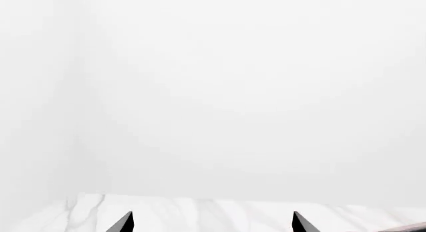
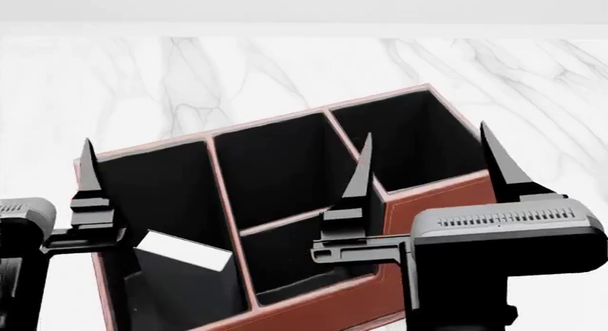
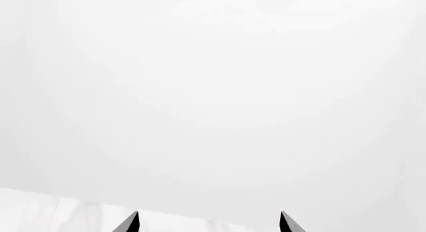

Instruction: Pick up the book and place it in the left compartment of the caddy.

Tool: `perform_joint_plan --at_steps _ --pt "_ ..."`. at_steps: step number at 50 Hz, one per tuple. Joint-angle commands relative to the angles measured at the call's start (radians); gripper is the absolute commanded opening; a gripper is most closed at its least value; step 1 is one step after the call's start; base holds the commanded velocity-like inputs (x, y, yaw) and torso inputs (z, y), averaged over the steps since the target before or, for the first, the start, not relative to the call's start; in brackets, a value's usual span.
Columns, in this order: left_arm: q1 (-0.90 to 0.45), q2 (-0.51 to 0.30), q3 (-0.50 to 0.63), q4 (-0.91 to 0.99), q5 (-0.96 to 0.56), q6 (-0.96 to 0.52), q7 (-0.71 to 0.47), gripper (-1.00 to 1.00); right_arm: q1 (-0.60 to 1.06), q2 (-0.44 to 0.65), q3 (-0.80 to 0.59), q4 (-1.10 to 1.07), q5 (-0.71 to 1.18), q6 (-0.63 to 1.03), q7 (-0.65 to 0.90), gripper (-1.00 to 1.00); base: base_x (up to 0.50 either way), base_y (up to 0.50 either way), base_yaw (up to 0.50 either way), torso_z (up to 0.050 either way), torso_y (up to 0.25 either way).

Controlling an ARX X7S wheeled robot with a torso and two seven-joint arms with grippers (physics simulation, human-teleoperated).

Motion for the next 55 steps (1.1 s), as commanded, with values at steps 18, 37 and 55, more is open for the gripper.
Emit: perform_joint_plan --at_steps 18,37,55 --pt "-0.246 0.027 -0.039 0.137 -0.031 -0.220 -0.029 1.00 0.194 -0.012 0.079 -0.111 0.078 0.211 -0.022 1.00 0.00 0.00 0.00 0.000 0.000" --pt "-0.316 0.023 -0.055 0.195 -0.059 -0.283 -0.051 1.00 0.291 -0.023 0.105 -0.168 0.128 0.311 -0.013 1.00 0.00 0.00 0.00 0.000 0.000" --pt "-0.402 0.024 -0.073 0.271 -0.109 -0.373 -0.076 1.00 0.381 -0.036 0.136 -0.195 0.189 0.389 -0.011 1.00 0.00 0.00 0.00 0.000 0.000"
